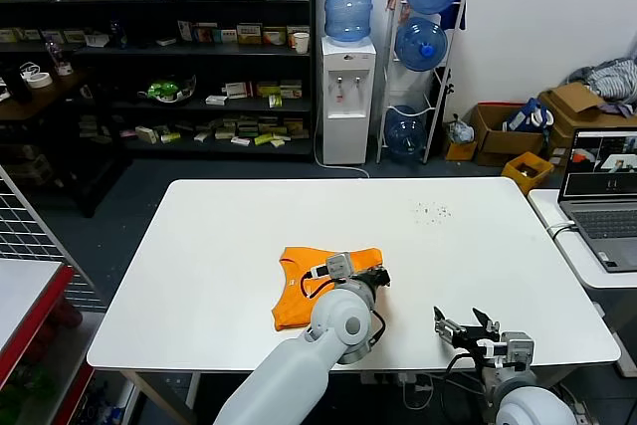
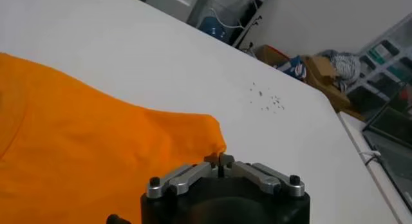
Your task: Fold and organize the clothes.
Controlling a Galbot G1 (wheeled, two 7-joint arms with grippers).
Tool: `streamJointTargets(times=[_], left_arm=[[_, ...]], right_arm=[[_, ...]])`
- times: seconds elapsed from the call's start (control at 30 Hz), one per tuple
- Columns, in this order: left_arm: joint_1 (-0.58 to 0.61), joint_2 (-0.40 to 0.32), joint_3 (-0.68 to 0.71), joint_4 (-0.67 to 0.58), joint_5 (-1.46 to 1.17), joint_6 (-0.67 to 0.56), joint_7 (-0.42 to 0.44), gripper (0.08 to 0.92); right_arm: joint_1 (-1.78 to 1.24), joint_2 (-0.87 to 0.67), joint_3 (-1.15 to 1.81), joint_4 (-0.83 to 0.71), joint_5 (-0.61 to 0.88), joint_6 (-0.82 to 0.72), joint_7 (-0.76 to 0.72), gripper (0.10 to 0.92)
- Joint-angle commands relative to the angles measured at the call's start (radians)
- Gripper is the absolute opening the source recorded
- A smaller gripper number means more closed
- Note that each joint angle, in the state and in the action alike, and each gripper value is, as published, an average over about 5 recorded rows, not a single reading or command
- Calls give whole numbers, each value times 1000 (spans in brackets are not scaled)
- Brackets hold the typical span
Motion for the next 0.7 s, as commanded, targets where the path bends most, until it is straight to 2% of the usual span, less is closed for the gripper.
streamJointTargets(times=[0.03, 0.2, 0.33, 0.43, 0.5, 0.57, 0.63, 0.7], left_arm=[[-18, -80, 18, 47, 57, -2, 1, 99], [9, -65, -2, 7, 101, -14, 51, 111], [86, 55, -42, -196, 136, -27, 146, 191], [199, 210, -135, -355, 232, -58, 286, 278], [315, 316, -244, -417, 336, -133, 414, 338], [446, 392, -374, -432, 467, -258, 559, 390], [569, 427, -510, -414, 581, -401, 696, 451], [688, 427, -652, -390, 642, -529, 799, 512]], right_arm=[[1, 0, 1, 2, -2, 10, -8, 823], [-11, -3, 5, -3, -55, 82, -78, 823], [-42, -17, 43, -15, -135, 184, -189, 823], [-87, -46, 107, -55, -153, 316, -276, 823], [-116, -62, 153, -84, -147, 394, -314, 823], [-134, -65, 201, -110, -137, 457, -345, 823], [-145, -56, 249, -130, -125, 510, -378, 823], [-150, -38, 292, -146, -102, 546, -415, 823]])
